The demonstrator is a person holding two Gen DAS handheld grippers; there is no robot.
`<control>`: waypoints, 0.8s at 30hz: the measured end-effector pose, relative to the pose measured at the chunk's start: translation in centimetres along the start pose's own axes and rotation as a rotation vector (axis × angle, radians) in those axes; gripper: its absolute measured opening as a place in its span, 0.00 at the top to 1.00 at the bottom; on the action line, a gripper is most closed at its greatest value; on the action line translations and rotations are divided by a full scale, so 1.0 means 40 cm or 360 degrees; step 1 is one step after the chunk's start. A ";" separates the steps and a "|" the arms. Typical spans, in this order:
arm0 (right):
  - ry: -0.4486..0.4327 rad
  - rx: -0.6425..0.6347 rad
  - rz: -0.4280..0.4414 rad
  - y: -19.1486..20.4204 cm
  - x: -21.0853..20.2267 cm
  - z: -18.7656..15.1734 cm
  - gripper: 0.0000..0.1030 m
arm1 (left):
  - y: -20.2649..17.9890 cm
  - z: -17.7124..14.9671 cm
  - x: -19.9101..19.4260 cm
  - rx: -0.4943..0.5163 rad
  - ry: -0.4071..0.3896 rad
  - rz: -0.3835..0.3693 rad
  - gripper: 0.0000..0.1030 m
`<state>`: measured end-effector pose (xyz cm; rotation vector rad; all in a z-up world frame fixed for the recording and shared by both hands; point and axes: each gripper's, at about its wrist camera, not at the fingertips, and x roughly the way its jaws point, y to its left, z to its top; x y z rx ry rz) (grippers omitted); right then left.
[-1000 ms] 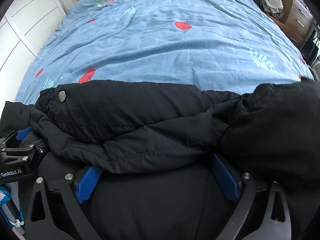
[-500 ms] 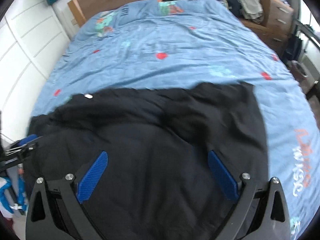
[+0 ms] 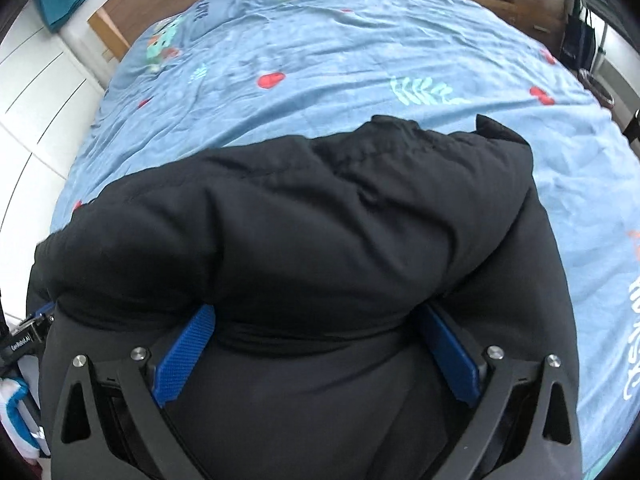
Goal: Fold large clothes
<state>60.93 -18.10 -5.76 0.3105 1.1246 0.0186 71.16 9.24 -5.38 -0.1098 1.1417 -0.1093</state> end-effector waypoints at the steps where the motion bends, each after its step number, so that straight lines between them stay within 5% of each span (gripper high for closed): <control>1: 0.0005 0.0007 0.0000 -0.001 0.010 0.003 0.00 | 0.001 0.002 0.005 -0.0003 0.0002 -0.0007 0.00; 7: 0.0035 0.0007 -0.0007 -0.004 0.023 0.006 0.00 | 0.028 -0.004 -0.026 -0.0019 0.0038 -0.0084 0.01; 15: -0.0017 -0.0062 -0.0067 -0.015 -0.099 0.012 0.00 | 0.110 -0.028 -0.170 -0.0028 -0.0058 0.0007 0.01; 19: -0.0050 -0.0133 -0.0007 0.005 -0.164 -0.021 0.01 | 0.127 -0.063 -0.155 -0.0037 -0.0041 0.0029 0.01; 24: 0.0022 -0.0153 -0.0079 -0.009 -0.114 -0.060 0.01 | 0.161 -0.082 -0.108 -0.0084 -0.0030 0.0059 0.01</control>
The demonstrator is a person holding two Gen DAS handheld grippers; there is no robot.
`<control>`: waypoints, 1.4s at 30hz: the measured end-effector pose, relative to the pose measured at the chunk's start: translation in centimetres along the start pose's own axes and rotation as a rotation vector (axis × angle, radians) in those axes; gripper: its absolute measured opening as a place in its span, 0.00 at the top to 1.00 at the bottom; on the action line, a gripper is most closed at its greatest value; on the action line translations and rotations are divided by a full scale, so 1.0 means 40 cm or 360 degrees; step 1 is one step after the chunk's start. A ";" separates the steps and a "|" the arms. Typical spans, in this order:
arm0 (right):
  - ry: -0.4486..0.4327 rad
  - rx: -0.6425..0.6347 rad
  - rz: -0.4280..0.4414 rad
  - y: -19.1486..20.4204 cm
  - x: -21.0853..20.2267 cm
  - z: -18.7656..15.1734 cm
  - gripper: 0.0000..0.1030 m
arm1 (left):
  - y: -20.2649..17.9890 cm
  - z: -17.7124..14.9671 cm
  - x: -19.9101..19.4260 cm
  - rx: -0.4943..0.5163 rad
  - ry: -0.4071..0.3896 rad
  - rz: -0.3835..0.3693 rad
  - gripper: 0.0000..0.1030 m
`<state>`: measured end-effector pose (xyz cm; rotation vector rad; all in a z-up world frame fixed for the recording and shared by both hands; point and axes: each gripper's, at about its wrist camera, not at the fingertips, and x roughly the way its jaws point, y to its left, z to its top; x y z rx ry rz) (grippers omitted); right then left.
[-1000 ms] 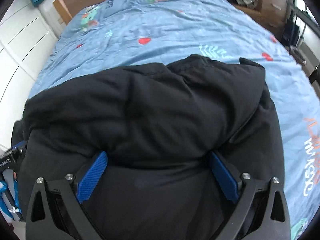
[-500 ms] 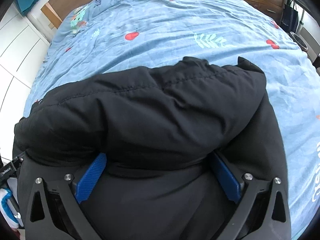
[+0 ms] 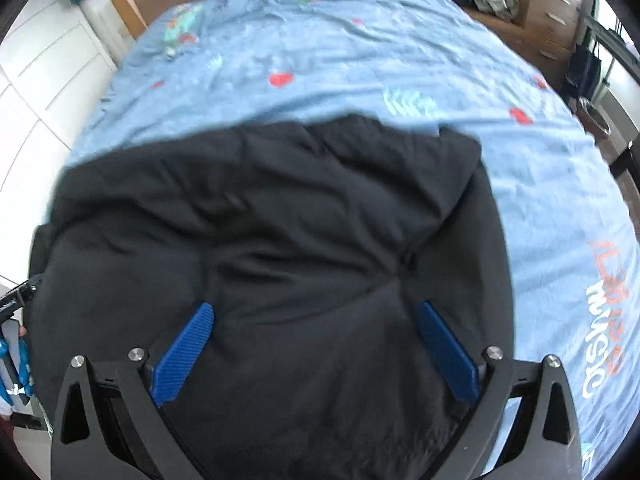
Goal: Fold large clothes
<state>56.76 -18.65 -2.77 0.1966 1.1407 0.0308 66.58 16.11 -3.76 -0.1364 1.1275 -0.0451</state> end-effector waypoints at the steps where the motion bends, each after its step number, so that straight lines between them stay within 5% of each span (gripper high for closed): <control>1: 0.0000 0.0032 -0.0003 -0.014 0.015 -0.006 0.01 | 0.005 -0.003 0.000 -0.0011 0.0000 -0.0003 0.01; 9: 0.0032 0.0077 -0.0076 -0.038 0.057 -0.016 0.01 | 0.001 -0.029 -0.023 0.0010 -0.0030 0.0089 0.01; 21: -0.0020 0.0065 -0.0294 -0.084 -0.030 -0.035 0.01 | -0.016 -0.084 -0.139 0.0116 -0.0209 0.0292 0.01; 42: -0.0122 0.0133 -0.0197 -0.169 -0.180 -0.176 0.00 | -0.026 -0.183 -0.232 0.0249 -0.0404 0.0413 0.01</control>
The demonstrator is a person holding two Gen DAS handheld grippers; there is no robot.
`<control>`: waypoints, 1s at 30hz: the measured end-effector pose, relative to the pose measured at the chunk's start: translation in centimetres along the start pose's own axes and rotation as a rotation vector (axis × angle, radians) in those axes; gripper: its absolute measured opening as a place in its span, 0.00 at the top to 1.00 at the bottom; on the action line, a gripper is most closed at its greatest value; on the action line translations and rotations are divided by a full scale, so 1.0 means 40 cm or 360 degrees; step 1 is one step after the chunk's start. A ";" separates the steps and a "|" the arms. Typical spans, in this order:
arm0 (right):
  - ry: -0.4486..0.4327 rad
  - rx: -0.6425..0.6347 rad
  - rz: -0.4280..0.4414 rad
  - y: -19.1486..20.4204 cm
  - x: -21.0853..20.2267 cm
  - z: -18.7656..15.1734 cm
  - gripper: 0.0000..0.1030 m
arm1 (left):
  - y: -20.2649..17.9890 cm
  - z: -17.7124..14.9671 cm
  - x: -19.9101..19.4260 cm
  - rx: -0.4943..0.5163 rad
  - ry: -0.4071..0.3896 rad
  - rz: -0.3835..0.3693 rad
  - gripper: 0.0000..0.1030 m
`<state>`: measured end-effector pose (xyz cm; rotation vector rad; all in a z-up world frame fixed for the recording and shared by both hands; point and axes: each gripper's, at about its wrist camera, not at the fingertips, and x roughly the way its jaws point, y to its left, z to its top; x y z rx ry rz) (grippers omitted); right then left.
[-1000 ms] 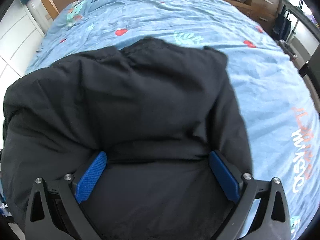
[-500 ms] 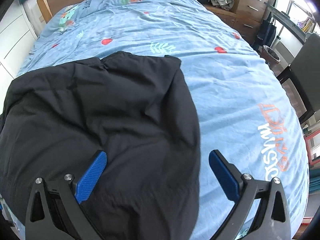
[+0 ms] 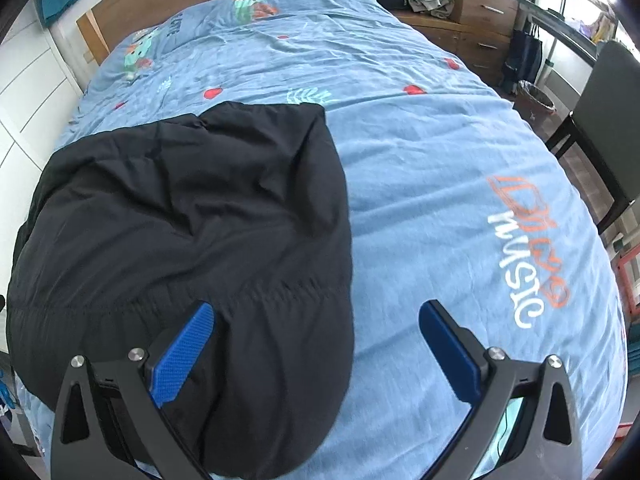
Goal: Fold large clothes
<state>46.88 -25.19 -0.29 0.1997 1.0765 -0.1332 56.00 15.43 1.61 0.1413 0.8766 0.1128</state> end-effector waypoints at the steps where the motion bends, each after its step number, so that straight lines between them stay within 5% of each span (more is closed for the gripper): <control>1: -0.0002 0.0006 0.0009 -0.006 -0.004 -0.007 0.00 | 0.006 -0.005 -0.002 -0.0007 0.0000 -0.0002 0.01; 11: -0.0045 0.0072 0.0010 -0.068 -0.051 -0.043 0.00 | 0.044 -0.041 -0.040 0.0029 -0.0021 0.0020 0.01; 16: -0.0084 0.0113 0.0027 -0.108 -0.082 -0.049 0.00 | 0.088 -0.070 -0.033 0.0045 0.0087 0.0028 0.01; 30: -0.0117 0.0216 0.0140 -0.165 -0.090 -0.058 0.00 | 0.318 -0.152 0.000 -0.0506 0.0281 -0.0227 0.01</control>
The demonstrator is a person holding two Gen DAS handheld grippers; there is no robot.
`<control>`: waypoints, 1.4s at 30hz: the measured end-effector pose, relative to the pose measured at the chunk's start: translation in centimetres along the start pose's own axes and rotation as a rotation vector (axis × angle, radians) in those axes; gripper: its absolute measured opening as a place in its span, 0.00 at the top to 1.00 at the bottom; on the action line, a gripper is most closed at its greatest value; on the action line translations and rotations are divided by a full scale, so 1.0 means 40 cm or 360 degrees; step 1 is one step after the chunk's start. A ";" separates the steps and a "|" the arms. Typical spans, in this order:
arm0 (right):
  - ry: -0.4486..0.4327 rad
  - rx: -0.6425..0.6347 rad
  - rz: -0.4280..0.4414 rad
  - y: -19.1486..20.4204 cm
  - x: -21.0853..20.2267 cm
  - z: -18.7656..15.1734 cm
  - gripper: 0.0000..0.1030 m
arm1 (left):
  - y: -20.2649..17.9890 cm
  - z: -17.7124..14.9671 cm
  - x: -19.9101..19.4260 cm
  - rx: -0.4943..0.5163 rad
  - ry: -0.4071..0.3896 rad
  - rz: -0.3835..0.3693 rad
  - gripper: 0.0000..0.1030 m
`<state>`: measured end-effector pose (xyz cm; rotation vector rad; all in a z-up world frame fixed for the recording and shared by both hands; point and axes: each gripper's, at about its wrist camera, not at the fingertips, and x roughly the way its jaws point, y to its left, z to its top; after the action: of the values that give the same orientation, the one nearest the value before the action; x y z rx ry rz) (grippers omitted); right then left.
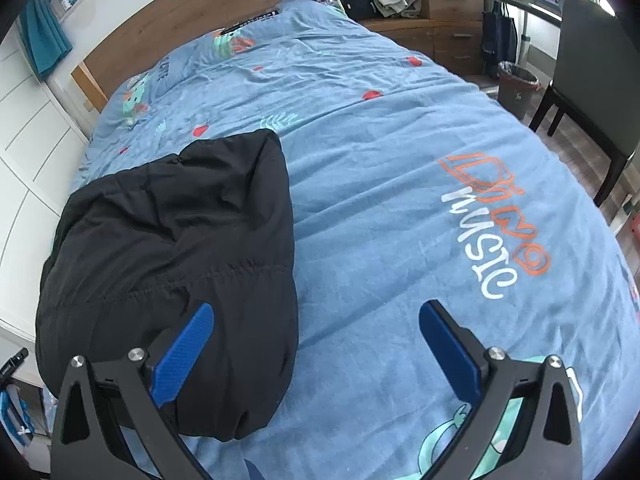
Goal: Fold large clothes
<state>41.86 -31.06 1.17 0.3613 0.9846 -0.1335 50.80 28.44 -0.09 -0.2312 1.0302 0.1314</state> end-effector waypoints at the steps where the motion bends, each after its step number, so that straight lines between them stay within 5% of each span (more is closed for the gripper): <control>1: 0.0006 0.0010 0.0014 -0.003 0.005 0.000 0.00 | 0.016 0.001 0.008 -0.0060 0.0019 -0.0046 0.01; 8: 0.0054 0.0015 0.0065 -0.015 0.034 -0.011 0.00 | 0.096 -0.005 0.100 -0.0484 0.0182 -0.0520 0.01; 16: 0.0186 0.0204 0.0458 -0.040 0.113 -0.001 0.00 | 0.095 0.015 0.185 -0.0694 0.0216 -0.1063 0.01; 29: 0.0480 0.0264 0.0849 0.003 0.367 0.000 0.00 | -0.008 0.092 0.362 -0.0479 0.0400 -0.1170 0.01; 42: 0.0679 0.0183 0.1188 0.113 0.483 0.018 0.00 | 0.035 0.052 0.417 -0.0585 0.0467 -0.1395 0.01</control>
<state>54.29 -26.11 -13.47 0.8635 1.2001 0.5879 60.74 30.31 -13.60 -1.0356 1.1061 -0.5269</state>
